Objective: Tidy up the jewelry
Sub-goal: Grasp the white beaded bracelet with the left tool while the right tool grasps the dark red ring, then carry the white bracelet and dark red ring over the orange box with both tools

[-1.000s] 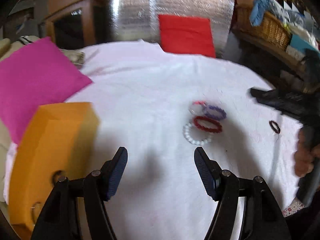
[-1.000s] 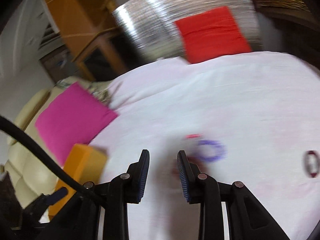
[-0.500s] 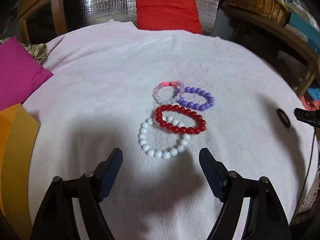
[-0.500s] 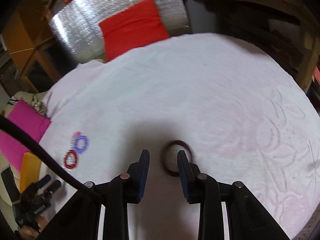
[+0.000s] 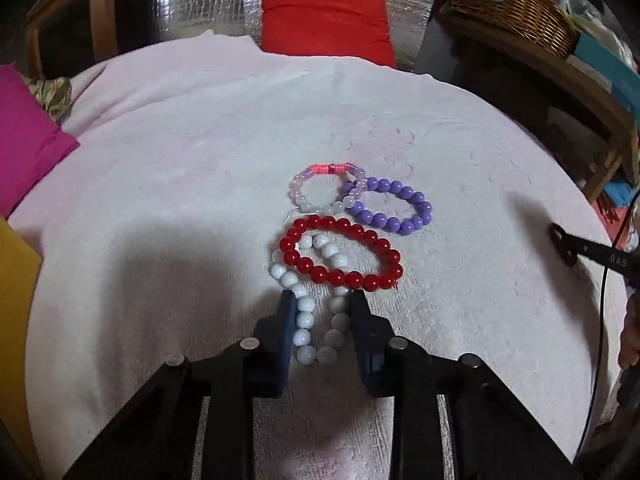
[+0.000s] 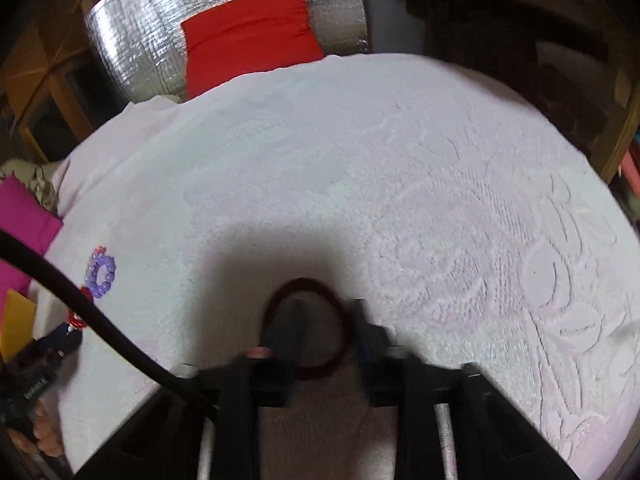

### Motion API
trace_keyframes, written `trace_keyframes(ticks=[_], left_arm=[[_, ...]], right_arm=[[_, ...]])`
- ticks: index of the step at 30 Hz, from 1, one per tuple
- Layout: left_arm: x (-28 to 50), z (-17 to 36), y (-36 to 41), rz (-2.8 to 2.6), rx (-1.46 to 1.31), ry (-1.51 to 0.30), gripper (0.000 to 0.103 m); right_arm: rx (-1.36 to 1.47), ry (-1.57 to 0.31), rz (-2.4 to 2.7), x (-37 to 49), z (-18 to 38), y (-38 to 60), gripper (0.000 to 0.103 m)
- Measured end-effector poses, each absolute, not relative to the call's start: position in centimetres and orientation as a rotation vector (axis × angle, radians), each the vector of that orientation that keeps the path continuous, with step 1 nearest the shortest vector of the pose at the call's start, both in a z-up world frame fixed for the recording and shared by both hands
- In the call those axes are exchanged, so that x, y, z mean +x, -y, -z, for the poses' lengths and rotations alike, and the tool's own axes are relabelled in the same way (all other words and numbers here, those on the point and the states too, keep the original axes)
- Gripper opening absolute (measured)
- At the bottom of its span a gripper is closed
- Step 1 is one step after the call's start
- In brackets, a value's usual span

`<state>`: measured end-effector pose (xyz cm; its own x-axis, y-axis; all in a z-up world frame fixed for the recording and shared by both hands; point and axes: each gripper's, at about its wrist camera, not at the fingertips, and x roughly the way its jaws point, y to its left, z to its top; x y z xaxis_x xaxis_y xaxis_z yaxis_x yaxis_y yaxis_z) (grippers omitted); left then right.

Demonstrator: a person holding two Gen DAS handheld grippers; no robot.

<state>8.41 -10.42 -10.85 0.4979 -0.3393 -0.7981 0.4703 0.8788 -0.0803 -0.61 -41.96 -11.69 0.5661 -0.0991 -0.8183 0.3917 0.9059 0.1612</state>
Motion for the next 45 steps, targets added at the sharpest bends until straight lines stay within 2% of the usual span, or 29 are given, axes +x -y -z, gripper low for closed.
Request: trace_keyframes(ticks=[2,19,45], left_arm=[[8.2,10.6,10.3,0.488,0.169,-0.919,0.01],[6.1,5.8,4.0,0.454,0.036,-0.82,0.01],[2.5,0.4,-6.5,0.182,-0.024,-0.67,0.01]], right_arm=[[0.319,-0.917,0.295,-0.5,11.2,40.9,0.005],[0.37,-0.785,0.081,2.3,6.4,30.8,0.005],[0.349,-0.704,-0.223,5.7,5.0,14.7,0.006]])
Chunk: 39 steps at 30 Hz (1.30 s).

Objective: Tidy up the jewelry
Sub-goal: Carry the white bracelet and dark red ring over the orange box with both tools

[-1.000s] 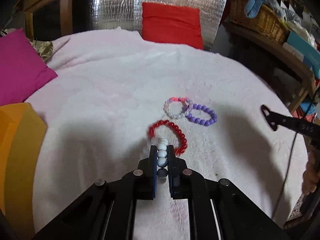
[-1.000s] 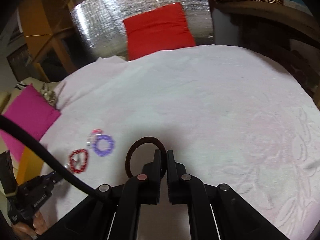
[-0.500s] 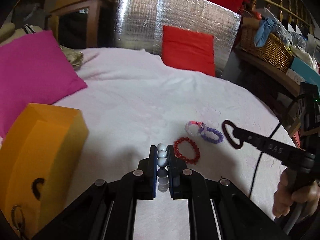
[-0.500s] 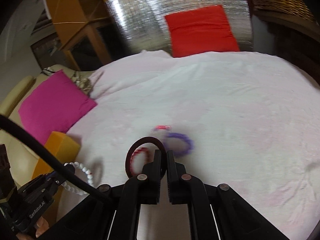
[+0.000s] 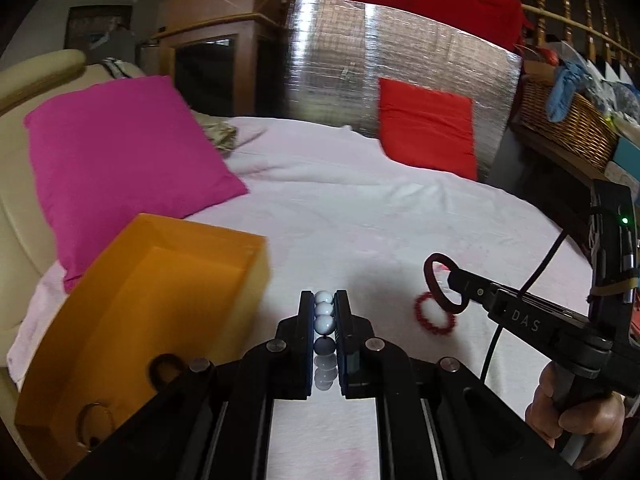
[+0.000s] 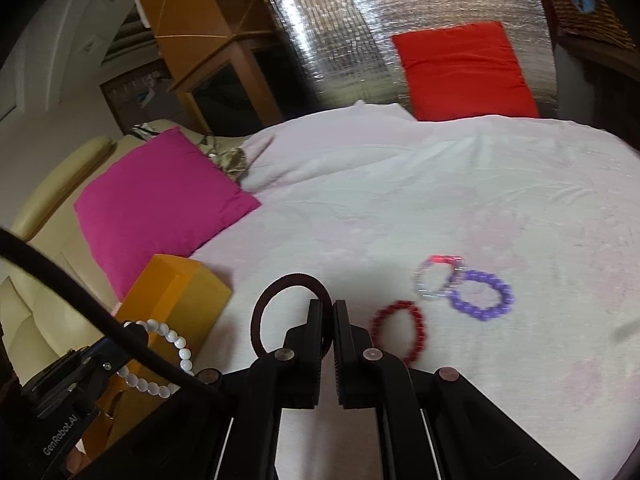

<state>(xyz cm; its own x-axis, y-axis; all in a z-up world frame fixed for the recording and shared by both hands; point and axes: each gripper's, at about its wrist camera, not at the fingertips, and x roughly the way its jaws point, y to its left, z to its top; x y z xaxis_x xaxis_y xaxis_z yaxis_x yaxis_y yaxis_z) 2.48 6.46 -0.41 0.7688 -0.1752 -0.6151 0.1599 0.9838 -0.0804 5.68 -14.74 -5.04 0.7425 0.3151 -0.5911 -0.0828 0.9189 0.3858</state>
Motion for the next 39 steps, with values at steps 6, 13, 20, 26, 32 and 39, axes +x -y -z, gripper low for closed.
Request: trace_keyframes(ticks=[6,13,20,26,32,39], left_arm=[[2.4,0.4,-10.2,0.084,-0.056,-0.674,0.01],[3.0,0.9,-15.5,-0.058,-0.129,-0.688,0.01],[4.0,2.6,-20.1,-0.189,-0.162,-0.721,0.01],[4.9,4.1,-22.5,-0.259,-0.195,-0.762,0.01],[5.2,5.1,-22.7,-0.277,-0.191,-0.797,0.01],[5.5,5.4,-22.2,-0.282,-0.16,-0.816,0.01]], right_arm=[[0.35,-0.689,-0.278,6.7,4.9,11.6,0.006],[0.33,-0.672,-0.361,7.9,4.7,7.2,0.006],[0.289,-0.667,-0.448,8.6,5.0,2.2,0.006],[0.269,-0.676,-0.497,9.1,5.7,-0.9,0.006],[0.246,-0.675,-0.537,9.8,6.0,-3.2,0.006],[0.24,-0.678,-0.544,10.7,6.3,-4.3,0.006]])
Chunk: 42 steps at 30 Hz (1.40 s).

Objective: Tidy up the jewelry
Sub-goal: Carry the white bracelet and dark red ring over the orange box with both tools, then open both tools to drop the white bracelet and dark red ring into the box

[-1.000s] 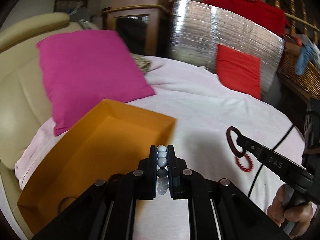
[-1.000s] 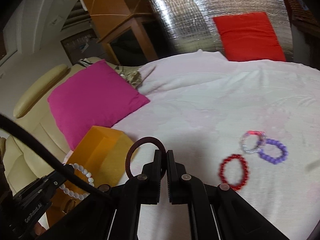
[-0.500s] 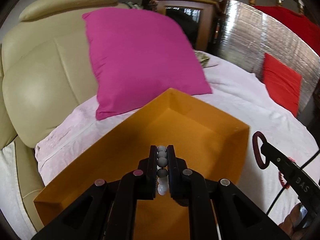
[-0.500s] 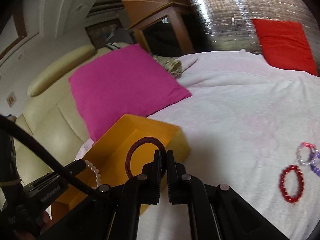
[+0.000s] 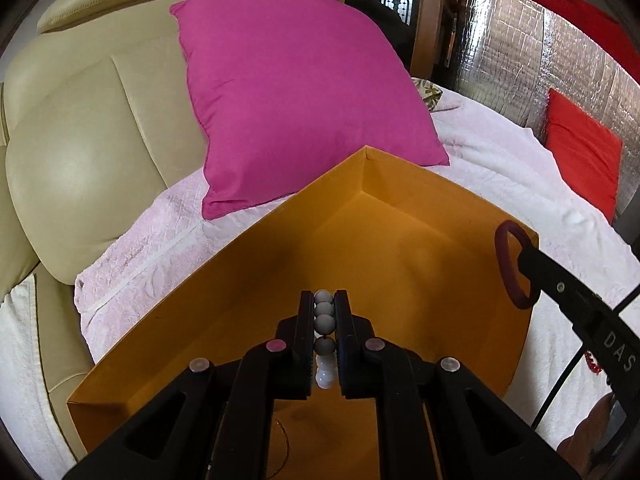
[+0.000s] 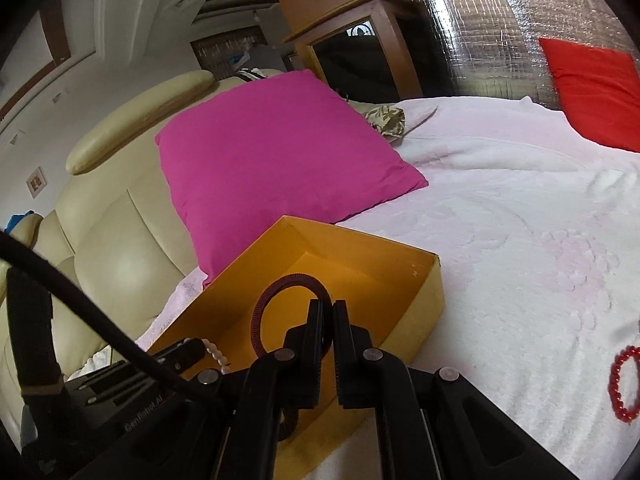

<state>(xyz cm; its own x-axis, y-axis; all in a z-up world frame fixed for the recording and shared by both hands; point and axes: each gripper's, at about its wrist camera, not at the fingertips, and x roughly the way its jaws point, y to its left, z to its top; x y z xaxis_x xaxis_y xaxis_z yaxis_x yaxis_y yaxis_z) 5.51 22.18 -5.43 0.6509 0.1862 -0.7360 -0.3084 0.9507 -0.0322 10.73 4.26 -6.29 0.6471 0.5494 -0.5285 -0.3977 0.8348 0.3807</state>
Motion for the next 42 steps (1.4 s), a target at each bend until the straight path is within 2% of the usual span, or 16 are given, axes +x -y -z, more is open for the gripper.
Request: trace_keyframes(ticks=[20,30,31,32,35,38,42], left_arm=[[6.0,6.5,-21.9,-0.293,-0.131,-0.856,0.01],[6.2,6.6,-21.6,-0.302,-0.111,-0.868,0.01],[6.2,6.6,-21.5,-0.305,-0.108,-0.871,0.013],[6.3,6.6,-21.5,-0.308,-0.104,-0.873,0.02],[6.1,6.4,-21.3,-0.319,-0.089,-0.865,0.036],[6.0,6.1,-20.9,-0.334,-0.068,-0.848,0.043],[5.8,5.4,-20.3,-0.349,-0.036,-0.813,0.048]], right_arm=[[0.25,-0.688,-0.534,12.9,6.9,-5.2,0.006],[0.267,-0.709,-0.516,13.5,7.5,-5.2,0.009],[0.269,-0.712,-0.514,13.5,7.5,-5.2,0.009],[0.274,-0.719,-0.511,13.5,7.6,-5.2,0.009],[0.293,-0.731,-0.514,13.7,7.7,-5.0,0.021],[0.312,-0.723,-0.509,13.6,7.5,-4.6,0.022],[0.326,-0.707,-0.493,13.1,6.8,-3.7,0.022]])
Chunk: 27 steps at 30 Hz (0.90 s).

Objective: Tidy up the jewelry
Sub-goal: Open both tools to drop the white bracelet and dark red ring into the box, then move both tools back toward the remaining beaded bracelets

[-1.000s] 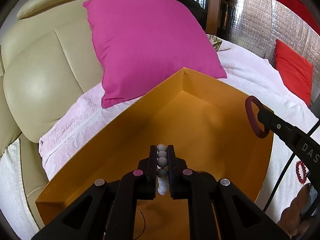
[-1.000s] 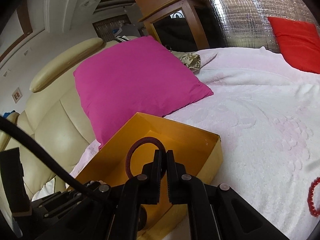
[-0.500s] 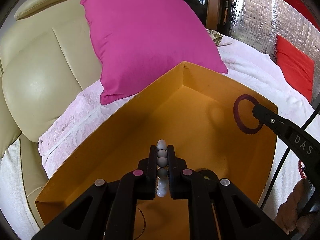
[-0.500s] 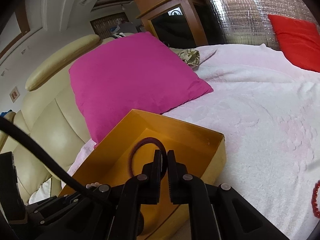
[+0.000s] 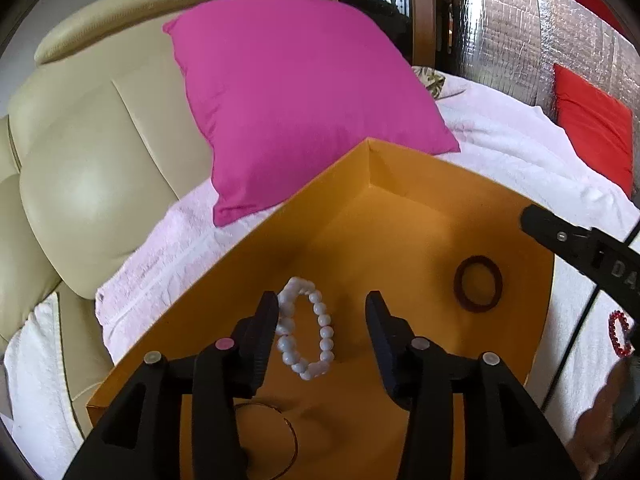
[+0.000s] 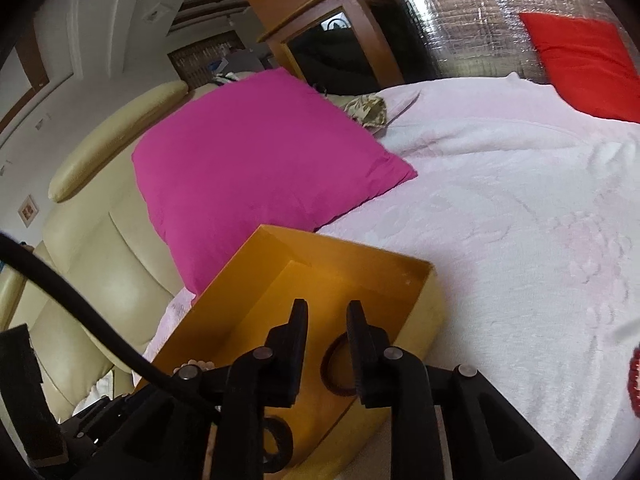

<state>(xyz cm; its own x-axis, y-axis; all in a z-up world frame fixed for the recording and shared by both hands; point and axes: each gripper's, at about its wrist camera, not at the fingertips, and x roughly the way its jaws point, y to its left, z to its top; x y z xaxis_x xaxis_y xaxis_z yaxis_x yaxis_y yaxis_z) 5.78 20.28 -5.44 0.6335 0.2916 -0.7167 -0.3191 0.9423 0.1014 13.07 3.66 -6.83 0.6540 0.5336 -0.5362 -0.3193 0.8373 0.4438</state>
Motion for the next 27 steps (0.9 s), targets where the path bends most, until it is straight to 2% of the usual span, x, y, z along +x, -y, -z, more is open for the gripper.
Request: trace_keyframes(ticks=[2,8,20,27], left_arm=[[5.5,4.8,-19.7,-0.36,-0.012,-0.776,0.057],[4.8,3.1,-17.3,-0.358,0.029,-0.686,0.068],[4.3,2.3,-9.0,-0.221,0.099,-0.655,0.069],[4.4,4.2,-3.9,-0.14,0.177,-0.722,0.07]], right_arm=[[0.323,-0.693,-0.484,12.5,6.3,-2.9,0.022],[0.336,-0.665,-0.411,10.5,4.6,1.7,0.022],[0.376,-0.629,-0.181,6.0,2.1,14.5,0.022],[0.459,-0.638,-0.029,2.0,1.9,23.2,0.022]])
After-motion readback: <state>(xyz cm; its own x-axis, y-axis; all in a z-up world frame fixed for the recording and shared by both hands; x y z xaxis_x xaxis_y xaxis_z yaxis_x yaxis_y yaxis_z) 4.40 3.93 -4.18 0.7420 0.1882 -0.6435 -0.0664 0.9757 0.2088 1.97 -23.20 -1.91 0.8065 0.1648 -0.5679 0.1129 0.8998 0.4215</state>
